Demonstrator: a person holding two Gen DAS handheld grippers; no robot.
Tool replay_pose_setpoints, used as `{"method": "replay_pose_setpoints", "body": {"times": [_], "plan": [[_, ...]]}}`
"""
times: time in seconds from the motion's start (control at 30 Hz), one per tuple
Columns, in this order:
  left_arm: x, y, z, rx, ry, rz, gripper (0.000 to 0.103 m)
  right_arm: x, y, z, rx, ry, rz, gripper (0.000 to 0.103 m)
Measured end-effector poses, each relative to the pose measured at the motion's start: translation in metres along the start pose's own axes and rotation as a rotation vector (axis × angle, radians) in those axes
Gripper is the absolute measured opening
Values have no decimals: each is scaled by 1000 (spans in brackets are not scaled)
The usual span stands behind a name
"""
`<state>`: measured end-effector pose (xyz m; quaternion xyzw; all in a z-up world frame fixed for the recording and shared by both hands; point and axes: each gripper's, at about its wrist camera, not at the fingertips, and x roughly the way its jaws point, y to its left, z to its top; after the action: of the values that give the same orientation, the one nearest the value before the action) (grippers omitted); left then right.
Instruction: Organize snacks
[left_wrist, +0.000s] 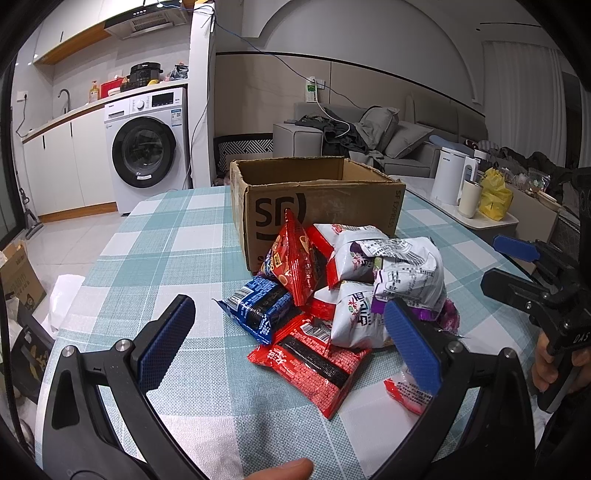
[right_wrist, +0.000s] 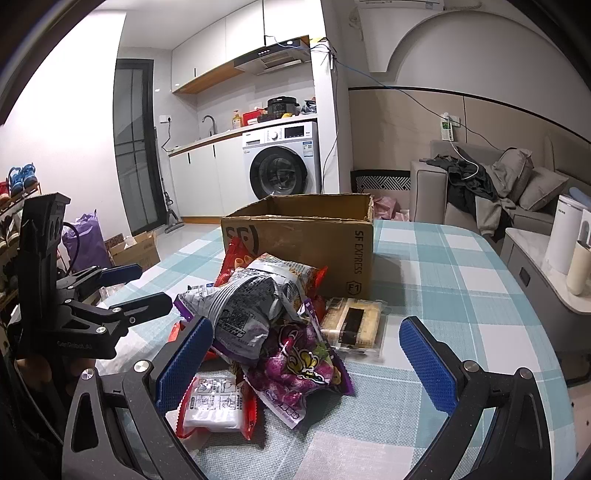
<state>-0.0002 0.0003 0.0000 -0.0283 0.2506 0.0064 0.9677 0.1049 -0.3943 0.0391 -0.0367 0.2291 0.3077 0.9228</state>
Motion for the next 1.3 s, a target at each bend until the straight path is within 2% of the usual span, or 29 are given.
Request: {"method": "replay_pose_setpoints", "body": {"times": [0.37, 0.53, 0.73, 1.03, 1.3], "plan": [[11, 0, 2, -5, 35, -14, 102, 6, 0, 3, 26, 32, -5, 103], [11, -2, -1, 1, 54, -69, 102, 10, -1, 4, 27, 56, 6, 103], [15, -16, 0, 43, 105, -107, 102, 19, -4, 2, 45, 134, 18, 103], [26, -20, 16, -4, 146, -141, 102, 27, -25, 1, 71, 247, -7, 103], [42, -32, 35, -13, 176, -167, 102, 34, -32, -3, 73, 283, 12, 103]]}}
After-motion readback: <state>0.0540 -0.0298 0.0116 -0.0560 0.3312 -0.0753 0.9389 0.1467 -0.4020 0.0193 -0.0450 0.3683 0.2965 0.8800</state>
